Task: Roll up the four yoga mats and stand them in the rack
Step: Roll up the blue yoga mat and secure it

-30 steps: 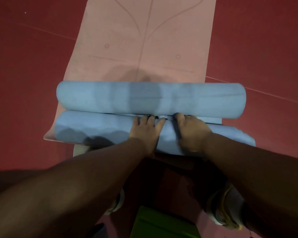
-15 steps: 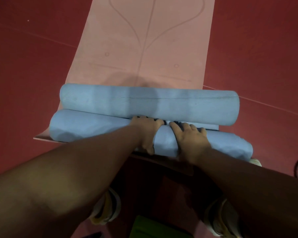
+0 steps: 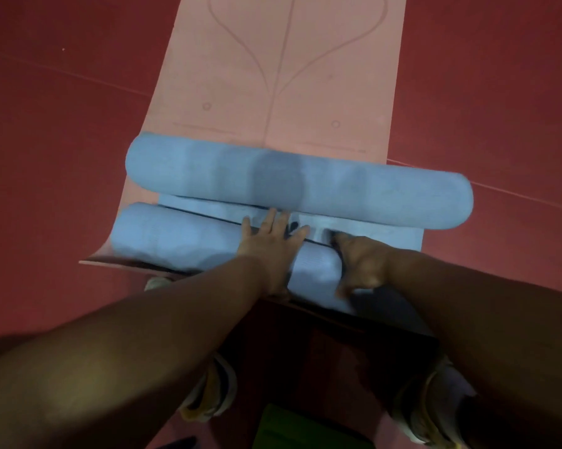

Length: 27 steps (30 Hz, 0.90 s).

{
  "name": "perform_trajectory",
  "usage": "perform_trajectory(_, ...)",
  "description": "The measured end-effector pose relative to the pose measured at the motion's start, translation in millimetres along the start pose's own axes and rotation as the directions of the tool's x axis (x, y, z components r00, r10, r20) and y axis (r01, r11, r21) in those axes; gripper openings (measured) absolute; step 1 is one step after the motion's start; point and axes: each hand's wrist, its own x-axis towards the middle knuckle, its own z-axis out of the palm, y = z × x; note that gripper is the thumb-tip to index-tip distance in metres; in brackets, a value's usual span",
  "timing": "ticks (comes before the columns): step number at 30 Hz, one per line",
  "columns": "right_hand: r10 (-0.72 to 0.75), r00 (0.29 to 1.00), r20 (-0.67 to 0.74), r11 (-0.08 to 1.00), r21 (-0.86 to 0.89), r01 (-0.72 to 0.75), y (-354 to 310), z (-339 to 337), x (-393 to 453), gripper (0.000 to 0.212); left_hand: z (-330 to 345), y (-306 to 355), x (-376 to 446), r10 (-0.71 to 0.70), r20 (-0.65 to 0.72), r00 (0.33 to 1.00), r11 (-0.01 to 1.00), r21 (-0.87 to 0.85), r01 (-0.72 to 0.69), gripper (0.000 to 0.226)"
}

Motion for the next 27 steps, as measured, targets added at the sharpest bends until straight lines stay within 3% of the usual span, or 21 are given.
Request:
perform_trajectory(2,0.012,1.000,-0.008,1.000,-0.009,-0.013,-0.9,9.0,-1.6,0.110,6.6,-5.7,-0.2,-0.094,0.046,0.995,0.994,-0.045,0.096,0.144)
perform_trajectory(4,0.044,0.999,-0.028,0.990,-0.136,-0.047,-3.0,15.7,-0.9,0.116,8.1,-10.8,2.6,-0.135,0.071,0.988,0.987,-0.075,0.141,0.147)
perform_trajectory(10,-0.077,0.958,-0.278,0.949,-0.315,-0.015,-6.9,47.2,-3.9,0.140,2.5,-12.6,8.6,-0.060,0.007,0.998,0.992,-0.107,0.060,0.140)
perform_trajectory(15,0.004,0.938,-0.347,0.926,-0.352,-0.134,-18.9,58.8,3.0,0.146,-2.2,-9.7,8.9,0.020,-0.059,0.998,0.994,-0.103,-0.026,0.130)
perform_trajectory(17,-0.014,0.953,-0.303,0.947,-0.310,-0.085,-16.5,46.9,8.6,0.141,0.6,-11.1,7.3,-0.001,-0.045,0.999,0.993,-0.122,-0.004,0.125)
perform_trajectory(21,-0.038,0.985,-0.170,0.980,-0.201,0.003,-8.8,17.8,15.2,0.129,11.0,-11.3,6.7,0.006,-0.082,0.997,1.000,0.009,-0.005,0.138)
perform_trajectory(25,-0.076,0.996,-0.047,0.987,-0.142,0.068,-2.1,0.6,13.7,0.100,0.0,-12.2,16.3,0.064,-0.041,0.997,0.998,0.007,-0.064,0.129)
perform_trajectory(27,-0.070,0.997,-0.008,0.992,-0.106,0.069,-0.9,-1.7,12.9,0.106,-7.0,-14.5,17.6,0.099,-0.011,0.995,0.995,-0.026,-0.099,0.122)
